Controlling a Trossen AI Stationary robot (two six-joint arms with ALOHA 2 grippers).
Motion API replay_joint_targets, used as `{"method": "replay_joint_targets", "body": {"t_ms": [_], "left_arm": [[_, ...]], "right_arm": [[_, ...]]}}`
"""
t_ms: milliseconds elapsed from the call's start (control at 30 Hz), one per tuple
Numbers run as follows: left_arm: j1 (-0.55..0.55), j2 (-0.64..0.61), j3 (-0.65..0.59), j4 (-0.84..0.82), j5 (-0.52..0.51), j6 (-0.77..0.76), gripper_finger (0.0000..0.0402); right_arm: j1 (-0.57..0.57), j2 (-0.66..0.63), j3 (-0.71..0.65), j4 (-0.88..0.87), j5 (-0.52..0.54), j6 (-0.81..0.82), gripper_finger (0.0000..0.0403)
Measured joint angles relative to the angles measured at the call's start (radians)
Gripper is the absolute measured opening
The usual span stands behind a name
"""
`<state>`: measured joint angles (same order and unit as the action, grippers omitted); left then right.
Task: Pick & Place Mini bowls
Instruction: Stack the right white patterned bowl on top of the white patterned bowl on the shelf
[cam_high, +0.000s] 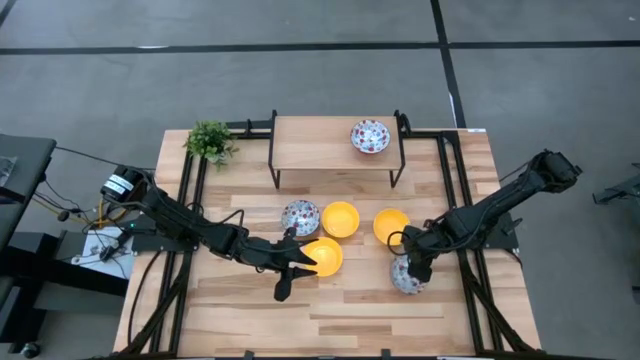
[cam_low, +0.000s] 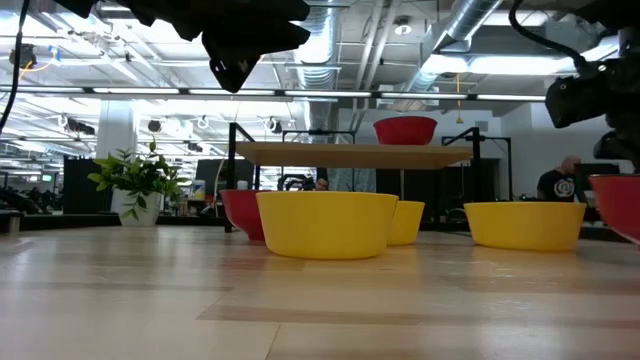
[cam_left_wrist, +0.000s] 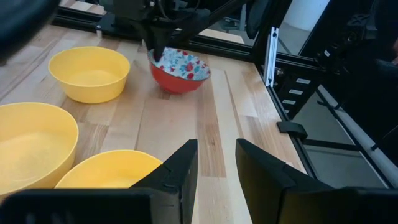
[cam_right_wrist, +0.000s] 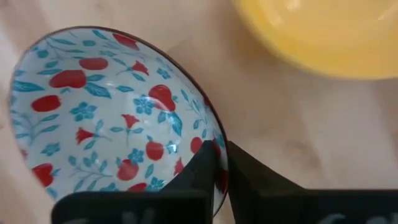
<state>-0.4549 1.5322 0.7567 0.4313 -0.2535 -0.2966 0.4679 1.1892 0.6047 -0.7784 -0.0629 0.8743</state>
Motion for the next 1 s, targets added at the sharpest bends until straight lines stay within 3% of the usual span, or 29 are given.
{"method": "replay_joint_targets", "body": {"t_ms": [167, 467, 733, 1000], "left_arm": [[0.000, 0.000, 0.000, 0.000, 0.000, 0.000, 0.0108], [0.000, 0.000, 0.000, 0.025, 0.000, 0.000, 0.0108], [0.000, 0.000, 0.000, 0.040, -0.011, 0.000, 0.0108], [0.029, -0.028, 0.000, 0.049, -0.016, 0.002, 0.0108]], "right_arm": [[0.000, 0.001, -0.002, 0.053, -0.087, -0.010, 0.0006], [-0.007, -0.005, 0.082, 0.048, -0.148, -0.051, 0.0002], [-0.074, -0.005, 0.259, -0.059, -0.162, -0.191, 0.0001], [-0.241, -0.005, 0.484, -0.236, -0.146, -0.357, 0.0001]]}}
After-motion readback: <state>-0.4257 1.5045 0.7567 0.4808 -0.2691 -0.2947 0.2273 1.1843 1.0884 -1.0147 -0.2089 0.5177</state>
